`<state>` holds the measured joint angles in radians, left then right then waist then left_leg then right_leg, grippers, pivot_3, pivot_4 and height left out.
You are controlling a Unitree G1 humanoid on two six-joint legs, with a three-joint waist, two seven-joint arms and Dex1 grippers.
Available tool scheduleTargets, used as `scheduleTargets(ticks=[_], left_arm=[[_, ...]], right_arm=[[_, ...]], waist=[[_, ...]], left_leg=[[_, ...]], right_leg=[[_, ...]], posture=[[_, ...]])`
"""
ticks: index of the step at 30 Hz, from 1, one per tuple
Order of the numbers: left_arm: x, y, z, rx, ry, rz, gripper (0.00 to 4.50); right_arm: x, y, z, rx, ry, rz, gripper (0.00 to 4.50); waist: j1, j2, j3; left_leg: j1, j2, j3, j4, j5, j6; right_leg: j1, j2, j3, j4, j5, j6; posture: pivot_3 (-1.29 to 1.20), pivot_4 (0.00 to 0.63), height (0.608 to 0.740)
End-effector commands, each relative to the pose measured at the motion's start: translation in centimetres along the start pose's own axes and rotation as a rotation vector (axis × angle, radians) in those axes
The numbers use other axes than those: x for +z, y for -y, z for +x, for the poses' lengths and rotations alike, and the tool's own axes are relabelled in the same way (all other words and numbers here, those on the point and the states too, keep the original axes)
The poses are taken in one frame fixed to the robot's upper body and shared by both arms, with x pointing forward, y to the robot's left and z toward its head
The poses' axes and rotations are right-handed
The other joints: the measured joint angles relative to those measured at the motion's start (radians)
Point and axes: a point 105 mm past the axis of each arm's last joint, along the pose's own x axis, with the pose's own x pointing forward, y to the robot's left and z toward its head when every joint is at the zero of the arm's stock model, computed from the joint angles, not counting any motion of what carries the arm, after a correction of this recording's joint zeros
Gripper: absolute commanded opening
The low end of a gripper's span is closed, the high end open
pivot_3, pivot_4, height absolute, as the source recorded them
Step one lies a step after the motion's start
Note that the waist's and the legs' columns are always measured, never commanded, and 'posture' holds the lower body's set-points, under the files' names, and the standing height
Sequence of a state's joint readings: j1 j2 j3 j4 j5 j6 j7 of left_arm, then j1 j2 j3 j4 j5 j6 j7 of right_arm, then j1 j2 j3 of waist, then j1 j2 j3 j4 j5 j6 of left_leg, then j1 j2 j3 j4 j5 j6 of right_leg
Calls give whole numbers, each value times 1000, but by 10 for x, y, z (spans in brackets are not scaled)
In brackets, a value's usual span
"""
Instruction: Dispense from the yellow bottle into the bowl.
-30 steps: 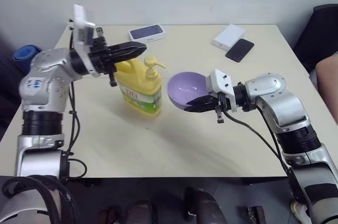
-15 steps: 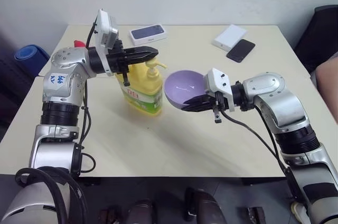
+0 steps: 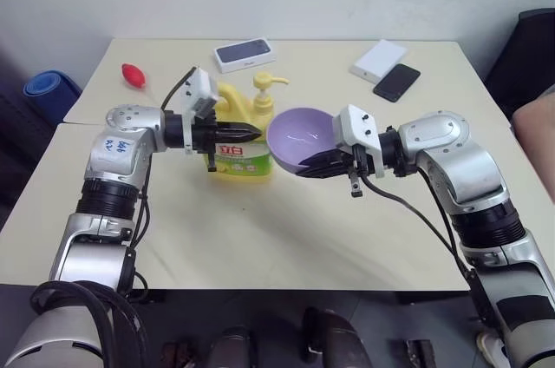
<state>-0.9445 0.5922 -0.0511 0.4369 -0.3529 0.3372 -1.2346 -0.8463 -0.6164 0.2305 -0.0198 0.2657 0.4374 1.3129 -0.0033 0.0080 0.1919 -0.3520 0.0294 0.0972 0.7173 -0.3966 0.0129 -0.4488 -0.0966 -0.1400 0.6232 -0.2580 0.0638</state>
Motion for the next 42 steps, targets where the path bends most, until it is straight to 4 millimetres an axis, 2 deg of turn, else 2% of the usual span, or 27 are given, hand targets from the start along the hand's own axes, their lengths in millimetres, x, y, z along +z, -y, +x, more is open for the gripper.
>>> scheduleTargets(ticks=[1, 4, 8, 11, 17, 23, 27, 42], left_arm=[[33, -2, -19, -12, 61, 99, 15], [44, 3, -27, -48, 85, 117, 15], [76, 5, -24, -46, 260, 128, 15], [87, -3, -16, 22, 306, 149, 15], [99, -29, 2, 156, 289, 133, 15], [94, -32, 21, 114, 229, 95, 15], [89, -29, 27, 81, 183, 76, 15], [22, -21, 33, 42, -114, -48, 15]], right_arm=[[12, -1, -4, -5, 18, -48, 0], [11, -1, -4, -3, 15, -43, 0], [6, 2, -7, -15, -3, -41, 0], [3, 5, -9, -21, -20, -43, 0], [1, 20, -15, -41, -57, -68, 0], [3, 28, -13, -34, -62, -86, 0], [5, 31, -12, -31, -65, -95, 0], [14, 37, -12, -49, -53, -124, 0]], waist=[[-1, 0, 0], [-1, 0, 0], [-1, 0, 0], [1, 0, 0], [0, 0, 0], [-1, 0, 0], [-2, 0, 0], [-2, 0, 0]], left_leg=[[0, 0, 0, 0, 0, 0], [0, -1, 0, 0, 0, 0], [0, 0, -1, 0, 0, 0], [-1, 0, -2, 2, 0, 0], [-1, -3, -2, 2, 0, 0], [-1, -4, -1, 1, 0, 0], [-2, -4, -1, 1, 0, 0], [1, -1, -1, 2, 0, 0]], right_leg=[[0, 0, -1, 0, 0, 0], [0, 0, -3, 0, 0, 0], [0, 0, -3, 0, 0, 0], [1, -2, -4, 0, 0, 0], [1, -1, -5, 1, 0, 0], [1, -1, -5, 1, 0, 0], [0, -1, -6, 0, 0, 0], [2, -1, -5, 2, 0, 0]], posture=[[0, 150, 740], [0, 150, 740], [0, 150, 740], [0, 150, 740], [0, 150, 740], [0, 150, 740], [0, 150, 740], [0, 150, 740]])
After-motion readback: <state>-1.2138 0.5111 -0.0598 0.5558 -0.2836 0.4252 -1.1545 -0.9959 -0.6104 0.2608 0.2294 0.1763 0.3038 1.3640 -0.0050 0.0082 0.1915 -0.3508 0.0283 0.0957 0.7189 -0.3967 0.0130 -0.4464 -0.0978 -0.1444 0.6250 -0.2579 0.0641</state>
